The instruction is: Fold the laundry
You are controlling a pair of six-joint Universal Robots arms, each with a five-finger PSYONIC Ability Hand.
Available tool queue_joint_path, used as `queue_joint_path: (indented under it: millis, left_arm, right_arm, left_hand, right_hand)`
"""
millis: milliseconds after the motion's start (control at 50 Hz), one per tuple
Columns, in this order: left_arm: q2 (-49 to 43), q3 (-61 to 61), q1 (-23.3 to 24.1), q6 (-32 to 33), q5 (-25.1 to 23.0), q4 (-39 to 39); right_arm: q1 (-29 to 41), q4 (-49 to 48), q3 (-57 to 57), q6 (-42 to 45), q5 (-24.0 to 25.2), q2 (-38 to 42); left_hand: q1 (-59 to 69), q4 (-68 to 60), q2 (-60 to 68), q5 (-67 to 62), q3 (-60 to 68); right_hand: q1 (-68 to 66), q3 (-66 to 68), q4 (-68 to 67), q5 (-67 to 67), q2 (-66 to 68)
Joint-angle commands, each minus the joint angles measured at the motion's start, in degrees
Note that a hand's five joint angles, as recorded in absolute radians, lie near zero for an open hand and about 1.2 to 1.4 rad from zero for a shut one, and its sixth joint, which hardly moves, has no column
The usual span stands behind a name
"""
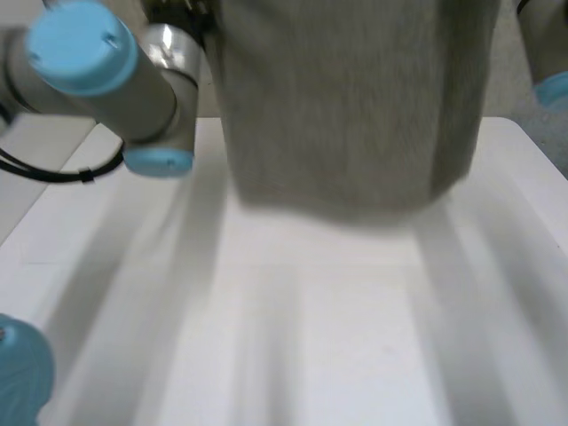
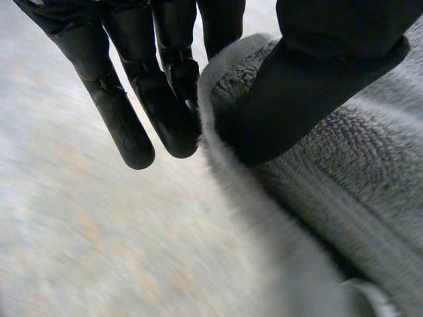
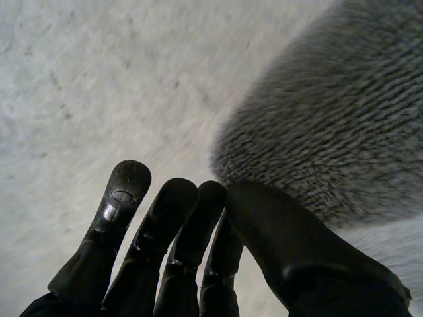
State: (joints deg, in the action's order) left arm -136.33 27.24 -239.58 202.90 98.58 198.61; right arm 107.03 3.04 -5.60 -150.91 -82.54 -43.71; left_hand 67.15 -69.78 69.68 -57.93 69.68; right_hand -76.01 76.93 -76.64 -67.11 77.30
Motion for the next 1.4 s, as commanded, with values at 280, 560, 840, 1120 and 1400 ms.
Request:
queue_joint_path:
  millis: [280, 560, 840, 1120, 1400]
  left_arm:
    - [9.33, 45.32, -4.58, -7.6, -0.66, -2.26]
    - [14.42, 61.18, -6.42, -7.25, -3.75, -0.42]
    - [24.36, 64.26, -8.01, -8.04, -3.66, -0.41]
    - [30.78, 59.51, -7.48, -7.87, -3.66, -0.68]
    - [31.22, 54.85, -7.22, -8.3, -3.57, -1.12]
  right_arm:
    - [-1.65, 6.11, -51.31, 3.24, 13.27, -9.37]
    - [-3.41, -1.44, -78.76, 8.1, 13.72, -14.64]
    - [-5.34, -5.68, -83.43, -0.15, 13.02, -23.78]
    - [-9.47, -2.69, -84.49, -7.2, 12.93, -24.93]
    - [-11.32, -6.99, -86.6, -7.2, 14.16, -20.19]
  left_hand:
    - [12.85, -10.22, 10.32, -12.07, 10.32]
    - [12.85, -10.22, 10.32, -12.07, 10.32]
    - [12.85, -10.22, 10.32, -12.07, 10.32]
    - [12.85, -10.22, 10.32, -12.07, 10.32]
    - [12.85, -10.22, 10.32, -12.07, 10.32]
  right_hand:
    - [-3.99, 3.07, -3.36, -2.89, 2.7]
    - [-3.99, 3.07, -3.36, -2.89, 2.7]
    - [39.56, -40.48, 40.18, 40.66, -40.85]
    - [58.36, -59.28, 58.98, 59.46, -59.65]
    - [58.02, -58.94, 58.65, 59.12, -59.32]
